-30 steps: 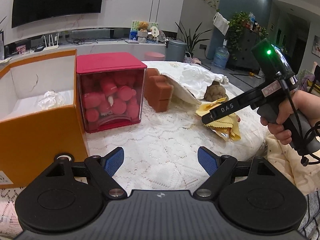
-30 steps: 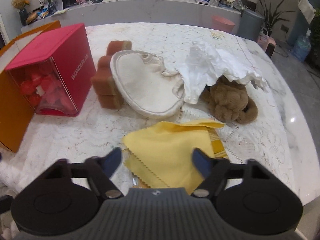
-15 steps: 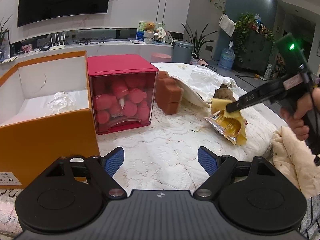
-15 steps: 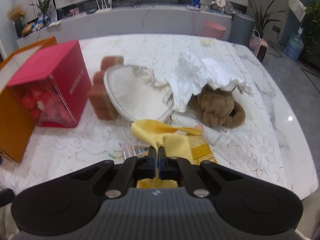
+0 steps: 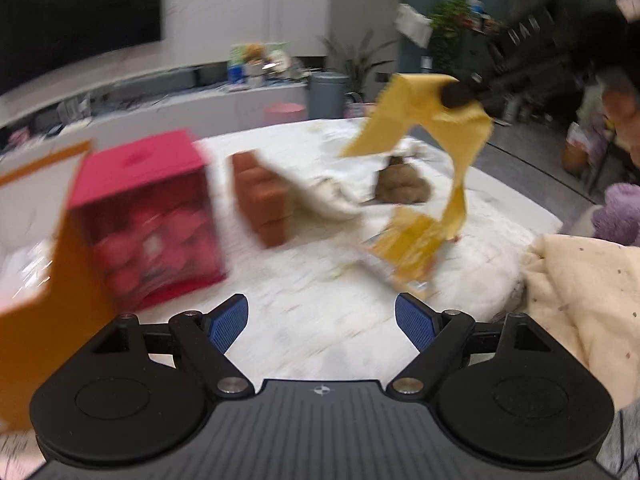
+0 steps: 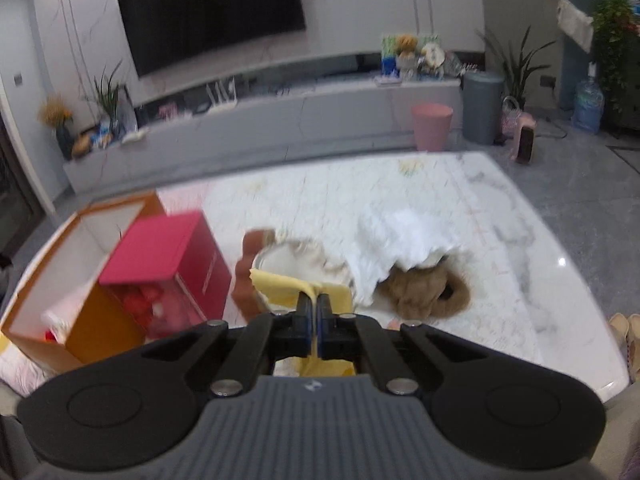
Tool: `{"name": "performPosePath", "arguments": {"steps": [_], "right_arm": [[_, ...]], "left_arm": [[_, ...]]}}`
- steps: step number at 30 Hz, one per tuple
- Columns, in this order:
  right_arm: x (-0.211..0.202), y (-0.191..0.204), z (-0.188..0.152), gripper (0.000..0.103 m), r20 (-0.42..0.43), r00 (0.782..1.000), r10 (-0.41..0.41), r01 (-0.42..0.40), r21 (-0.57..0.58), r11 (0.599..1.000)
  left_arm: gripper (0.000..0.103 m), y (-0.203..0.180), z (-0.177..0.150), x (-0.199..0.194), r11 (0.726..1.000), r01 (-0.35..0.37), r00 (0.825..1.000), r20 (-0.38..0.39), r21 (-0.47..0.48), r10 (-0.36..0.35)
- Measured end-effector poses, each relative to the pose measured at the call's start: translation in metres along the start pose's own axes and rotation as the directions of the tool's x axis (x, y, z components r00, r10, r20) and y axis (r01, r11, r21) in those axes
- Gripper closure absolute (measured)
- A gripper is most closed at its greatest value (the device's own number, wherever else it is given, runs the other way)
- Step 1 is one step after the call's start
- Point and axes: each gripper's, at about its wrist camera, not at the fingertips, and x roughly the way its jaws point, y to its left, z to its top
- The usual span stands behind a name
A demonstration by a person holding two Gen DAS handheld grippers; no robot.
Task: Organize soft objects
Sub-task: 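Grasp the yellow cloth with the right gripper while the left gripper grasps the yellow snack packet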
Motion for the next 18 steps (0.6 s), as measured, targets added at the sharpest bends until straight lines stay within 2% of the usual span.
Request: {"name": "performPosePath", "arguments": {"steps": [7,11,13,18], "right_arm": [[-0.021,-0.026,0.008,0.103,0.043,0.999,-0.017,0.013,0.083,0.996],[-0.026,-0.035,0.01,0.103,0.063,0.998,-0.032,0.026,0.103,0.994],[-0.023,-0.038,0.01,0.103,0.058,0.998,-0.035,0.029,0.115,0.993],[-0.008,-0.045,0.008,0.103,0.029,0.999,-0.04,0.037,0.122,0.992]], "left_arm": [[0.005,-0.054,0.017,0.06,0.989,0.019,1.0,0.012,0.148,-0.021],[0.005,-0.069,0.02,0.094,0.979,0.107,0.994,-0.003,0.174,-0.108],[0.005,-0.073,0.023,0.109,0.977,0.117,0.993,-0.023,0.176,-0.115],[0.0,-0.078,0.027,0.132,0.966,0.15,0.989,-0.015,0.209,-0.15]]}}
